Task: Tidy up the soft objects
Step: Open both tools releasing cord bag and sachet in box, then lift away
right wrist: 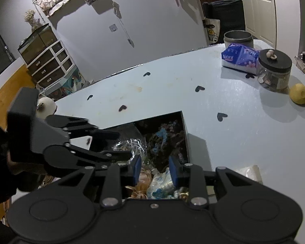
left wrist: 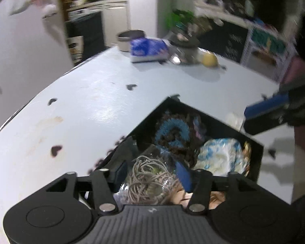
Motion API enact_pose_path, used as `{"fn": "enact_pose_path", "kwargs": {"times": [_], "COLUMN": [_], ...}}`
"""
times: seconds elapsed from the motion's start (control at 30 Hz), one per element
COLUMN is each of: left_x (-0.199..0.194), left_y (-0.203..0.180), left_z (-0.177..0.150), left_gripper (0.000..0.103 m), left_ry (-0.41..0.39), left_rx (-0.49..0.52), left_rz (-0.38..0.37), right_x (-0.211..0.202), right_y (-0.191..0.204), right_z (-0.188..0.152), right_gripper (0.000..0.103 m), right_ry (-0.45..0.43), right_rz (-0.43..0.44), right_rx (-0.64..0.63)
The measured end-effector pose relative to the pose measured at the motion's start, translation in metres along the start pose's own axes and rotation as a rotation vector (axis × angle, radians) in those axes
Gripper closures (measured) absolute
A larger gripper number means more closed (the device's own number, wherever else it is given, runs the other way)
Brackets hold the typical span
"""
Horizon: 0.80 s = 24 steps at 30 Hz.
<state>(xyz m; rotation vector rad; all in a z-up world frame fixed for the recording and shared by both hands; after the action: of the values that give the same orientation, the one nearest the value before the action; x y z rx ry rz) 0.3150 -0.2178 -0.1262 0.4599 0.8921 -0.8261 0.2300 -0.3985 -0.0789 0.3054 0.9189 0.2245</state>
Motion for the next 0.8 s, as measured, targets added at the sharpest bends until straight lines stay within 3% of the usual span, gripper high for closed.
{"fn": "enact_pose_path", "kwargs": {"times": [0.3, 0.47, 0.8], "left_x": [-0.049, -0.076, -0.112], "left_y": [-0.003, -0.008, -0.020], "left_z": [-0.023, -0.036, -0.057], "left_gripper": [0.013, 0.003, 0.000], "left_ry": [-0.067, -0.111, -0.170], "left_rx": [-0.275, -0.374, -0.505], "left_rz": [0.103, 0.159, 0.252], "right_x": [-0.010, -0.017, -0.030], "right_y": [0.011, 0.019, 0.034], "right_z": [-0.004, -0.005, -0.006], "right_gripper": [0.069, 0.068, 0.039], "right_ry": [-0.046, -0.079, -0.165], "right_rz": [-0.006, -0.003, -0.031], "right_rx": [-0.065, -0.109, -0.189]}}
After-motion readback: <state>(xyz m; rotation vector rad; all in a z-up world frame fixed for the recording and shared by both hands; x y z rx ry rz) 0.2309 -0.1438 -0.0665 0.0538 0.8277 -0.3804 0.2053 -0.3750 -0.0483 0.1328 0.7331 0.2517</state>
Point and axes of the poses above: each gripper's, at about its wrist camera, not at the fingertips, and x roughly the way its jaws point, y to its left, z to its top, the point moved 1 cm from there along x, roughly the way its jaws point, and after that the axes turned 4 degrees about y, right-handed, at the moved point
